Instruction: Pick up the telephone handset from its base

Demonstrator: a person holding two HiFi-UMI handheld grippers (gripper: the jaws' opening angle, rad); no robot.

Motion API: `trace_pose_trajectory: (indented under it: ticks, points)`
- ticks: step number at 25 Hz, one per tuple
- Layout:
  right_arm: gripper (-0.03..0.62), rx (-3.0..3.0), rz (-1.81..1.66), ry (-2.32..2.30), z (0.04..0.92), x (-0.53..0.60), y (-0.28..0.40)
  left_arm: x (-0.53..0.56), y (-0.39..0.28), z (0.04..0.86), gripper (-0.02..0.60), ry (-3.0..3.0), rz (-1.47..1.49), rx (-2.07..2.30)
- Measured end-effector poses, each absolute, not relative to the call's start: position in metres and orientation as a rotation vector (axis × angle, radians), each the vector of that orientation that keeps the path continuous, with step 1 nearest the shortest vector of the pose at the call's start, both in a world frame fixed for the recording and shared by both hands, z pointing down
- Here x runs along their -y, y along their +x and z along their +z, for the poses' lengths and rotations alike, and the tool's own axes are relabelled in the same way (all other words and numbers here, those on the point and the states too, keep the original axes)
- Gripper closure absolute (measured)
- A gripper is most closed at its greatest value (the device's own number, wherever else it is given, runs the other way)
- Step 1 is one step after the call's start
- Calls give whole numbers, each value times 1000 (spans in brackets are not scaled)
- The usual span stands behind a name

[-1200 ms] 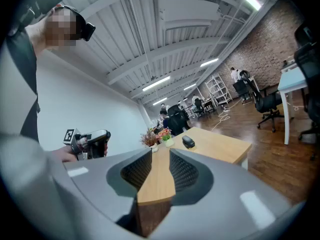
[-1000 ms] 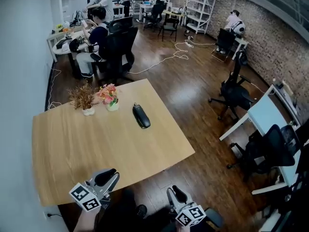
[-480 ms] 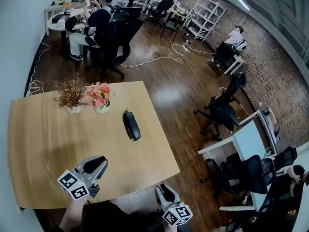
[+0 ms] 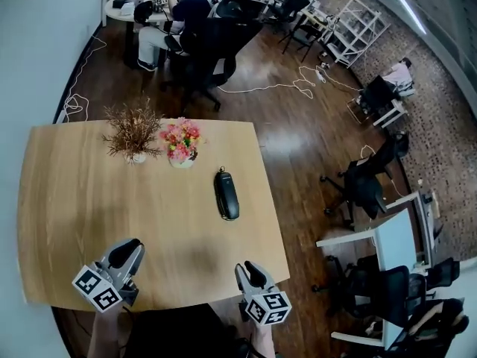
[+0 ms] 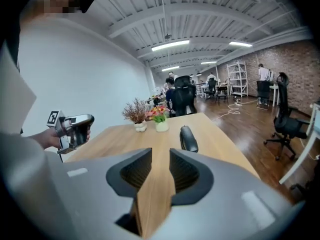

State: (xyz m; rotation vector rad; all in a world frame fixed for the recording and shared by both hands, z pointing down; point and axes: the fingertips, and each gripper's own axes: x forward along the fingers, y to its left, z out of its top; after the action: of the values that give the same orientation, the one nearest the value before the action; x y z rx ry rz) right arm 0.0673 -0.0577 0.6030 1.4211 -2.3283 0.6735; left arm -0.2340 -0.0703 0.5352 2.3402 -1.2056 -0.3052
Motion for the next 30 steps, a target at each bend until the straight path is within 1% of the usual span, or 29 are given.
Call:
trace_pose_trajectory:
  ticks: [2, 8, 12, 15, 17, 22, 26, 30]
  points:
    - [480, 2339, 671, 1387, 610, 73, 67, 69, -242, 534, 525, 2324, -299, 1262]
    - [440, 2393, 663, 1287, 628, 117, 77, 76, -245, 520, 532, 2273, -293, 1464]
    - [424, 2393, 630, 1253, 640, 154, 105, 86, -198, 502, 535, 2311, -262, 1477]
    - [387, 2367, 617, 1224, 661, 182, 120, 89, -167, 493, 535, 2334, -209, 1487]
    - [375, 2352, 608, 1204, 676, 202, 124, 84, -157, 491, 535, 2307, -178, 1518]
    - [373, 2313, 548, 1165, 709, 267, 103, 62, -162, 490, 535, 2220, -113, 1624]
    - [372, 2247, 510, 1152, 726, 310, 78, 51, -177, 479, 535, 2204, -145, 1688]
    - [335, 2170, 498, 1120, 737, 331, 56, 37, -204, 466, 535, 2190, -214, 1756]
